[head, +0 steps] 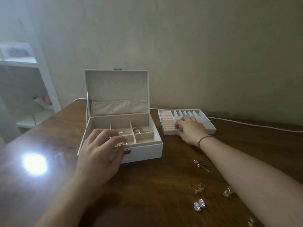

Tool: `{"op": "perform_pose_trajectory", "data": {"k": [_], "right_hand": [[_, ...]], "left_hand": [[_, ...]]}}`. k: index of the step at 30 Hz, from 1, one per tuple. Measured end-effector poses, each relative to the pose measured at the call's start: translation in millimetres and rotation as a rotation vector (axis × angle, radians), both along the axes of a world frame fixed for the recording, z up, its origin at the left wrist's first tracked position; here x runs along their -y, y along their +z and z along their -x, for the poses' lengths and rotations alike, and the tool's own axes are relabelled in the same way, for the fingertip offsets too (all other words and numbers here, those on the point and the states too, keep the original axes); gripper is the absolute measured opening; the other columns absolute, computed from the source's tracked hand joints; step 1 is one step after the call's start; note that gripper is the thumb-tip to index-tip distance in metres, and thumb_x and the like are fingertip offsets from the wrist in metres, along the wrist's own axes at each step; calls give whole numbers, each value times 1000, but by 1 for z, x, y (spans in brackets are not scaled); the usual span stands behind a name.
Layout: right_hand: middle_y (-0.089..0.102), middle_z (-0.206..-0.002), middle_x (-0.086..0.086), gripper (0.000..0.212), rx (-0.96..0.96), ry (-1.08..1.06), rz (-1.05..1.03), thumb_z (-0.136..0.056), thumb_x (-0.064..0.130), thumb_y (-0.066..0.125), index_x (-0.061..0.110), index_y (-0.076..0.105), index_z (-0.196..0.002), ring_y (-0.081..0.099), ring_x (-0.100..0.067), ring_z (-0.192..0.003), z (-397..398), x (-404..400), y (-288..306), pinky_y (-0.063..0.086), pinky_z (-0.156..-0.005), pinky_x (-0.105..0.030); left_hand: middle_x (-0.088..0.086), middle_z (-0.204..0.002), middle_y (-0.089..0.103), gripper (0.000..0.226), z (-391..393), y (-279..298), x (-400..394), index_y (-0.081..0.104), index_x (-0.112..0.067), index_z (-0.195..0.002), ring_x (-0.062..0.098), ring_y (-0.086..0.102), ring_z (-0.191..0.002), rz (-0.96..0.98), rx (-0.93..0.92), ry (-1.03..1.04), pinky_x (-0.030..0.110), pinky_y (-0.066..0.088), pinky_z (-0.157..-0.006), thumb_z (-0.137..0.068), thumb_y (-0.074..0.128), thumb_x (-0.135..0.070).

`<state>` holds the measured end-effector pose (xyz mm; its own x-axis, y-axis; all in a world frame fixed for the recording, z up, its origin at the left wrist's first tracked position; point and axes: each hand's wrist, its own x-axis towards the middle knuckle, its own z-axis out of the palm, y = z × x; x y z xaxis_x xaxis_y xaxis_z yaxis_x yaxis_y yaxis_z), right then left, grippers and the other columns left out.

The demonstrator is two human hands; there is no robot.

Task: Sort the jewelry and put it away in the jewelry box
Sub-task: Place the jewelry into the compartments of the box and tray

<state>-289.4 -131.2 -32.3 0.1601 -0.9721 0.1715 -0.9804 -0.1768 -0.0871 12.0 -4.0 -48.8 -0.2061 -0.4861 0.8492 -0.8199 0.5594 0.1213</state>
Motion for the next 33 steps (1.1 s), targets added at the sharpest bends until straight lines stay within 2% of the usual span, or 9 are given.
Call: {"op": "perform_pose_trajectory", "data": {"k": [5, 9, 12, 16, 20, 23, 25, 27, 33], "right_hand": [[51, -114, 11, 10, -36, 58, -32, -92, 45, 57, 38, 62, -98, 42, -17, -114, 2, -18, 7, 42, -89, -39], [51, -107, 12, 9, -79, 135, -7, -91, 46, 57, 39, 61, -97, 44, -15, -108, 7, -46, 7, 38, -74, -34], [51, -99, 14, 10, -57, 200, 22, -91, 47, 57, 39, 62, -95, 45, -12, -97, 10, -70, 5, 35, -68, -32], [49, -92, 12, 10, -69, 271, 35, -93, 42, 54, 37, 62, -99, 46, -11, -91, 18, -97, 10, 39, -67, -29], [57, -94, 13, 10, -6, 325, -31, -93, 39, 55, 35, 62, -98, 51, -10, -91, 34, -108, 12, 44, -68, -29], [64, -97, 16, 9, 325, 115, 2, -91, 35, 58, 33, 65, -96, 57, -5, -88, 69, -93, 18, 52, -73, -28], [64, -108, 6, 20, 312, -129, 116, -91, 34, 60, 26, 65, -108, 58, -11, -92, 98, -74, 15, 48, -74, -25], [65, -110, 2, 29, 291, -279, 42, -91, 37, 62, 20, 65, -114, 59, -14, -93, 117, -57, 9, 46, -74, -23], [69, -92, 9, 16, 130, -307, 104, -93, 39, 58, 30, 71, -97, 52, -7, -73, 117, -43, 0, 32, -47, -19]], "left_hand": [[3, -102, 67, 13, 25, 0, -4, 76, -15, -94, 26, 59, -93, 65, 224, -160, 39, 51, -76, -87, 66, -10], [-2, -106, 63, 13, 61, 9, -15, 74, -21, -97, 22, 57, -101, -66, 334, -242, 34, 50, -80, -89, 64, -19], [-6, -108, 59, 16, 103, 13, -23, 72, -23, -101, 17, 57, -100, -254, 262, -230, 34, 56, -73, -90, 61, -27], [-10, -122, 52, 27, 155, 8, -15, 62, -25, -120, 10, 52, -111, -511, 41, -185, 20, 48, -87, -94, 59, -25], [-8, -131, 45, 28, 172, -6, -2, 52, -25, -121, 11, 44, -124, -607, -56, -169, 21, 41, -98, -94, 55, -19], [-9, -145, 40, 35, 168, -18, 4, 53, -26, -133, 10, 37, -134, -601, -20, -159, 23, 37, -107, -98, 56, -24], [-11, -143, 43, 31, 164, -22, 8, 59, -27, -130, 9, 43, -132, -622, -51, -148, 24, 44, -107, -100, 57, -23], [-14, -136, 49, 27, 163, -24, 10, 63, -28, -125, 6, 49, -123, -630, -76, -166, 19, 46, -100, -98, 59, -24], [-18, -133, 50, 27, 160, -27, 10, 65, -30, -122, -3, 44, -119, -649, -21, -244, 1, 33, -90, -95, 66, -25]]}}
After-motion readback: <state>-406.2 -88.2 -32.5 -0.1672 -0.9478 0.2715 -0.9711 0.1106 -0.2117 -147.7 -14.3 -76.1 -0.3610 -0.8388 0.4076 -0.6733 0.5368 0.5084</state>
